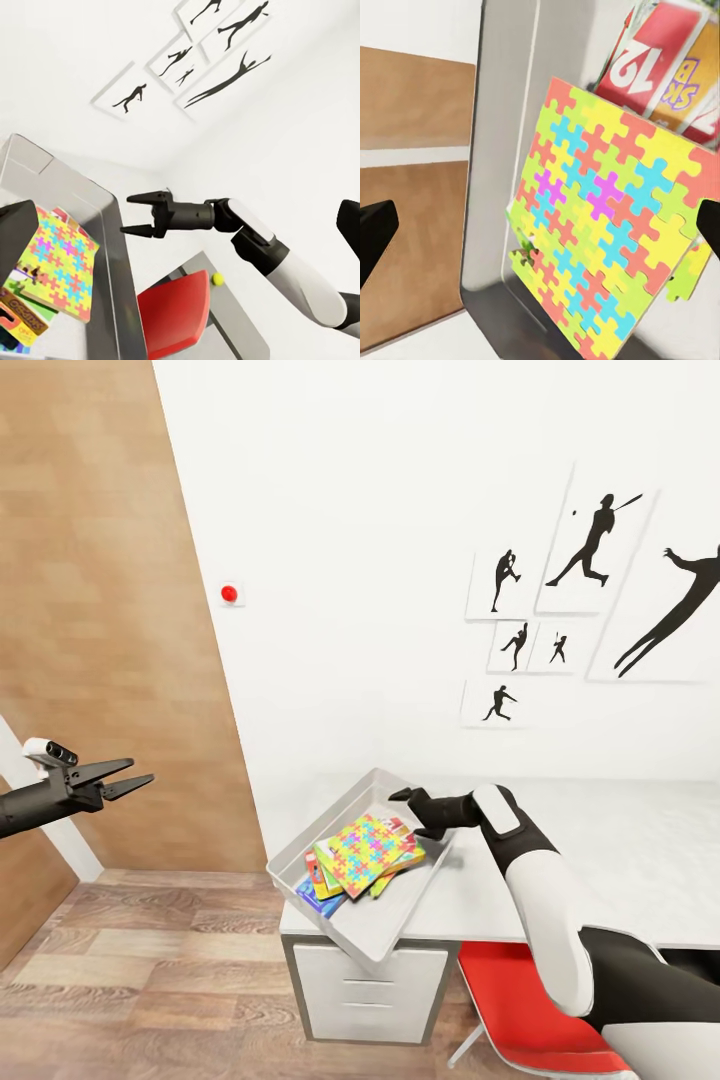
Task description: Put all the toys in the child's room - the three board games (two on the bed and one on the table), the two jigsaw puzzles on the table, and the tennis ball on the table - inside the toy box on the table in the child's room.
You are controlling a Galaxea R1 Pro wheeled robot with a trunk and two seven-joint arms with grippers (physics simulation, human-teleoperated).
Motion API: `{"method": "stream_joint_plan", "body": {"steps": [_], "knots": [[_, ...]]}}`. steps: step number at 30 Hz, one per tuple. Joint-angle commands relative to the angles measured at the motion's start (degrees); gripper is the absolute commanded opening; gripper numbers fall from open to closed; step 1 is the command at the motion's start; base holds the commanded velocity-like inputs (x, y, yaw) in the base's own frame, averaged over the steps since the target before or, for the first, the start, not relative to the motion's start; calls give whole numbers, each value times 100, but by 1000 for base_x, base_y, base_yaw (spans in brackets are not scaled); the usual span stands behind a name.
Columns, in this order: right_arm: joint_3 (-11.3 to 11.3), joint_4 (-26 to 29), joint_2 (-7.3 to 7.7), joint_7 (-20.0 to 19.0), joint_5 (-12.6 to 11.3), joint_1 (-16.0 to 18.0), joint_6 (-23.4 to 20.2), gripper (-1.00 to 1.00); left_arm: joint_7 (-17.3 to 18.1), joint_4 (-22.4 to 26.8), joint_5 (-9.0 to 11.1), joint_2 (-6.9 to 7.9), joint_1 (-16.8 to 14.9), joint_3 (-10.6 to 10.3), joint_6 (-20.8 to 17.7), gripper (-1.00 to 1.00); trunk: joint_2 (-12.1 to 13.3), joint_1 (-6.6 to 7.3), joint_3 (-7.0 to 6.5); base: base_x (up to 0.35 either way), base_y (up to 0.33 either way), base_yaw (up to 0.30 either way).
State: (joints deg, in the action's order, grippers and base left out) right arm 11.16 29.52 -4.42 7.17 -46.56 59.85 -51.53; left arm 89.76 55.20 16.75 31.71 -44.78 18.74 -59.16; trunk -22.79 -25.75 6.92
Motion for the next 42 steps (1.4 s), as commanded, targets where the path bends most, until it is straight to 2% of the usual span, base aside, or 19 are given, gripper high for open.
{"method": "stream_joint_plan", "body": {"steps": [1, 33, 42], "knots": [[36, 8, -7, 60, -49, 4, 19, 100, 24, 0, -5, 2, -5, -2, -61, 100, -13, -3, 13, -18, 0, 0], [25, 48, 53, -1, -52, 0, 90, 100, 24, 0, 28, -7, 25, -3, -61, 100, -13, -3, 13, -49, 0, 0], [19, 706, 55, -90, -83, -8, 61, 100, 24, 0, 38, -5, 31, -2, -61, 100, -13, -3, -4, -56, -107, -151]]}}
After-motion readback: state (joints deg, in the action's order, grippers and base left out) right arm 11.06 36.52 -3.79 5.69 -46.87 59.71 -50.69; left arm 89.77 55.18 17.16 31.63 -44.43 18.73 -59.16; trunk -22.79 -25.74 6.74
